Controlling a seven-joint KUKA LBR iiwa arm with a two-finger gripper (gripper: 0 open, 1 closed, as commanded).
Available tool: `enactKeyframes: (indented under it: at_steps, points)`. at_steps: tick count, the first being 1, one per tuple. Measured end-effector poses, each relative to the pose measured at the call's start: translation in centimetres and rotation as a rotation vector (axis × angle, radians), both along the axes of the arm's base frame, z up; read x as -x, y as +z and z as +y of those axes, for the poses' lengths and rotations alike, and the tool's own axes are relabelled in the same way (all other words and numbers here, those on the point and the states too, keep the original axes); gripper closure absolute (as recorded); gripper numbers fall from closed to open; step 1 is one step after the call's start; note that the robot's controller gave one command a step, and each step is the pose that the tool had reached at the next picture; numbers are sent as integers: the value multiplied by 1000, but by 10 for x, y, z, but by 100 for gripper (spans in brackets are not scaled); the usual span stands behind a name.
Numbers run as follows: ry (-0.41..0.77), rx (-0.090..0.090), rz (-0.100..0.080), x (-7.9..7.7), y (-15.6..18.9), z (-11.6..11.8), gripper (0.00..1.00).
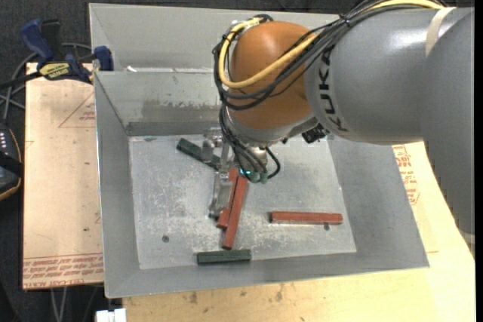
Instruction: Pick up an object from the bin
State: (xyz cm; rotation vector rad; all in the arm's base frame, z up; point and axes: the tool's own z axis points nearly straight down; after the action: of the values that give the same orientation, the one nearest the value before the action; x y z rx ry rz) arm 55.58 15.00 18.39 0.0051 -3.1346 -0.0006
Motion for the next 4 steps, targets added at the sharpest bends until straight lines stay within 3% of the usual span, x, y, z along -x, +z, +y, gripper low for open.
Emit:
enactKeyframes:
  at_steps: [1,2,3,4]
  points:
    - [371,0,-4,20,-30,-63,0]
    - [213,-2,-7,1,-57,-66,0]
    - [734,-4,-10,22,-113,-53,0]
    - [732,-4,-20,19,-108,-53,100]
